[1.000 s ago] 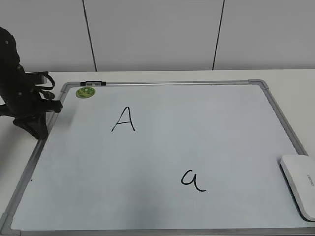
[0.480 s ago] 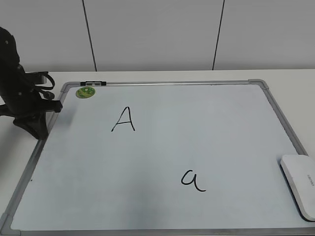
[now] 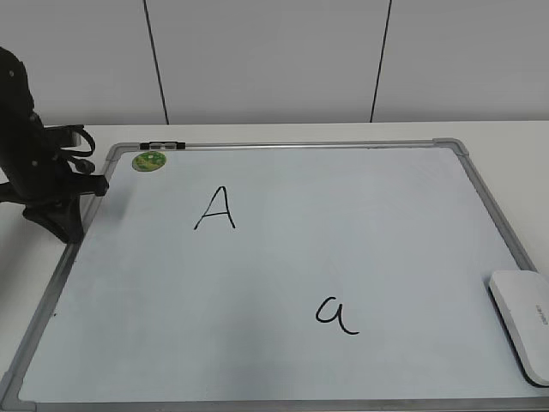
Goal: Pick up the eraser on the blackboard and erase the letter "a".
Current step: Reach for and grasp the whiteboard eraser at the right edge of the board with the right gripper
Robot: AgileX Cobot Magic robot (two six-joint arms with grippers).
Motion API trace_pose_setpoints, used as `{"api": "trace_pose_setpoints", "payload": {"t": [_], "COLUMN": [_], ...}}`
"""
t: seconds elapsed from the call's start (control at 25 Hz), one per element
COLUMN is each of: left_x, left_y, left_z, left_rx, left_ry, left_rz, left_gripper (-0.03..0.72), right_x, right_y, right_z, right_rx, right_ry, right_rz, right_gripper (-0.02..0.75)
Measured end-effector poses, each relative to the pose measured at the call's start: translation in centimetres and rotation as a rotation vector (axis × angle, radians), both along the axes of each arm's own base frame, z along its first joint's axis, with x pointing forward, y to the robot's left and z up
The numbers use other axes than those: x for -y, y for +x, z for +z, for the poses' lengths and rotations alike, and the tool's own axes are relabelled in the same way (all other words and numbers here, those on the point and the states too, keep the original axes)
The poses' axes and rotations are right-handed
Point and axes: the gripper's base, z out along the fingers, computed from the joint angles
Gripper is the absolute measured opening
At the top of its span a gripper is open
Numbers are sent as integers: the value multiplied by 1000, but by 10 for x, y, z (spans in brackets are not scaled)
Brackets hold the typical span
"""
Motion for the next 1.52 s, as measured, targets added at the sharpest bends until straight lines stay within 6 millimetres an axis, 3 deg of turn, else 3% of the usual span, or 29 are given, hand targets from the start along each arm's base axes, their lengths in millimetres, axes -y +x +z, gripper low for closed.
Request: {"api": "trace_pose_setpoints", "payload": {"t": [0.08,0.12,0.48,0.72,1.0,1.36,1.52], "left_x": [-1,-2,-8,-8,-8,-9,-9], "left_y": [0,0,1,1,1,0,0], "left_z": [0,0,1,1,0,-1,-1], "left_rx": [0,-1,-4,-4,-9,-13,-13], "left_ry": [-7,-13,-42,-44,-36,-32,-28], "left_rz": [8,16,52,54,48,45,43], "left_gripper": [32,33,49,66,76,57,96], "right_x": [0,0,1,2,3,3,3], "right_y": [20,20,81,115,131,133,133], "right_z": [0,0,-32,-42,-35,-36,-35], "right_rx": [-74,-74,-353,-391,-357,-349,-343], "right_ry": [6,6,19,18,18,18,19], "right_rz": [0,0,-4,-11,-13,-15,-17], "right_gripper": [532,532,536,538,538,538,538]}}
